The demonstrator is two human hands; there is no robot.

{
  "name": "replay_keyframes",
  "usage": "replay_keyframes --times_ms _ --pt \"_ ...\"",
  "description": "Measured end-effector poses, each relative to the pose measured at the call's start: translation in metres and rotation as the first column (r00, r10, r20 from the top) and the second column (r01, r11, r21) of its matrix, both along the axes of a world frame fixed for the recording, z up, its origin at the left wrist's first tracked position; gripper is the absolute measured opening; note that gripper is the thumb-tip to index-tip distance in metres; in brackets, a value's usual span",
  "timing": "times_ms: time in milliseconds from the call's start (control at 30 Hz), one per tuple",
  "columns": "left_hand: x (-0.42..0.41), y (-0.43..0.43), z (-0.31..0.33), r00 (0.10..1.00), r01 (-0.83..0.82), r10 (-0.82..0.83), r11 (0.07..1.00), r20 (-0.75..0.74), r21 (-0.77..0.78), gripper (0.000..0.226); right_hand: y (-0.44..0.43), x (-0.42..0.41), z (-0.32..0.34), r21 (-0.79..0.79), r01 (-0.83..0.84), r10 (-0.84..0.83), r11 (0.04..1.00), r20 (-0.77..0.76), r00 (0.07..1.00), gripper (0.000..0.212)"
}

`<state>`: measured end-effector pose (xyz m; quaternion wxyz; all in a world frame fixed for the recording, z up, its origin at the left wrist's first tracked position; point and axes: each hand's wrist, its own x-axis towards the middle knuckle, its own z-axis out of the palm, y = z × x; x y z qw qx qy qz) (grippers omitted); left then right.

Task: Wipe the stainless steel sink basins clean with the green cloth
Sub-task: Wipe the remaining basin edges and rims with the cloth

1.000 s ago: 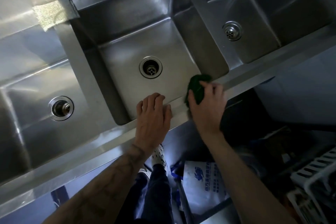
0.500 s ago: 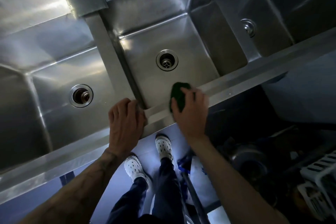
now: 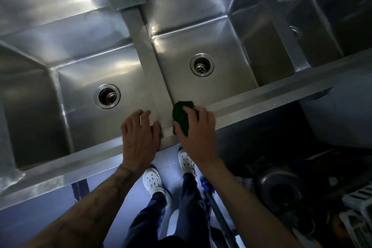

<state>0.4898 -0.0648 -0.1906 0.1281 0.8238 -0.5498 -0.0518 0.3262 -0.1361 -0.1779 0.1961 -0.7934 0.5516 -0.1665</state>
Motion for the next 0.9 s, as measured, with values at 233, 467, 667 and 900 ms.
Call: replay_keyframes --times_ms 233,467,667,900 --pt "0.017 0.010 0.000 0.998 -0.050 0.048 0.998 0.030 0.044 0.038 0.010 -0.001 -0.001 -0.015 -0.095 0.095 0.995 0.014 0.995 0.045" --pt "0.018 0.012 -0.005 0.998 -0.050 0.047 0.995 0.043 0.086 0.036 -0.030 0.071 -0.007 0.005 -0.083 0.083 0.997 -0.017 0.996 0.043" --pt "0.018 0.014 -0.007 0.998 -0.022 0.017 0.996 0.057 0.091 0.031 -0.016 0.065 -0.006 0.006 -0.088 0.088 0.996 0.002 0.996 0.045" --pt "0.020 0.012 -0.005 0.999 -0.030 0.026 0.996 0.047 0.086 0.028 -0.107 0.148 -0.012 0.069 0.010 -0.017 0.998 0.100 0.995 0.046"
